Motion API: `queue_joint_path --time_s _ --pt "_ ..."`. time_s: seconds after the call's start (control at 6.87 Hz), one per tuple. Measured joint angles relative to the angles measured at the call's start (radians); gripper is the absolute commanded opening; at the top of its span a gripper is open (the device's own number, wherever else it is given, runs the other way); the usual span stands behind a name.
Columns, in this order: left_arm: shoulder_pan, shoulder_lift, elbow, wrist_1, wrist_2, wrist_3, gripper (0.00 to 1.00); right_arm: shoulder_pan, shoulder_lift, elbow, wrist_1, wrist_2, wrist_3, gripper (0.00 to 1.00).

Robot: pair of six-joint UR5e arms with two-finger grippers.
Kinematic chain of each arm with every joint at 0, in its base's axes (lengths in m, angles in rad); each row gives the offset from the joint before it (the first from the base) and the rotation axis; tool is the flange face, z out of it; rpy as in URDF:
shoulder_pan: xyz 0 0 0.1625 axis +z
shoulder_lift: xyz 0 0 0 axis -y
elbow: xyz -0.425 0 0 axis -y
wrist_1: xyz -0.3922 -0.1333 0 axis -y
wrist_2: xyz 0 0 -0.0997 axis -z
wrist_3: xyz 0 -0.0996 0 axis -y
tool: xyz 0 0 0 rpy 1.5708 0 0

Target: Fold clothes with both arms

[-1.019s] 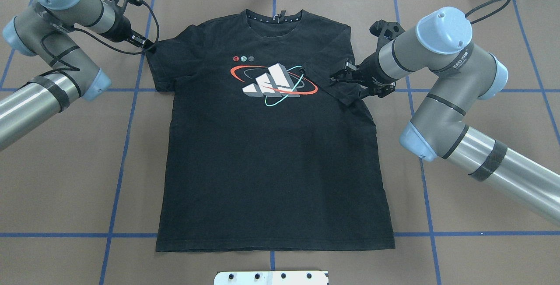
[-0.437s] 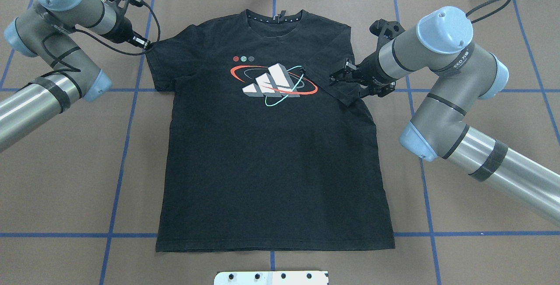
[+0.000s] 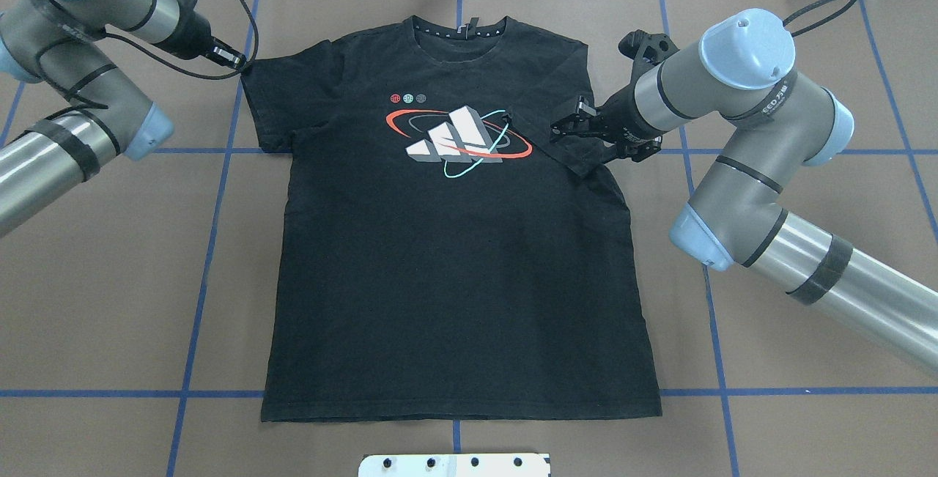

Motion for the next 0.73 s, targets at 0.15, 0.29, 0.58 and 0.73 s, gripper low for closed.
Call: queue_joint_path --time_s 0.15,0.29,0.58,0.73 --pt "-0.006 0.057 -0.084 0.001 -0.023 -0.027 0.00 0.000 0.001 0.003 0.000 0.001 0.000 1.00" --pt "-0.008 0.089 -0.149 0.002 -0.032 -0.083 0.00 0.000 -0.003 0.008 0.000 0.003 -0.001 1.00" --pt "-0.001 0.125 -0.238 0.001 -0.034 -0.191 0.00 0.001 -0.015 0.019 0.000 0.004 -0.001 1.00" --pt "0.005 0.113 -0.254 0.001 -0.034 -0.256 0.00 0.001 -0.019 0.023 0.000 0.004 -0.001 1.00"
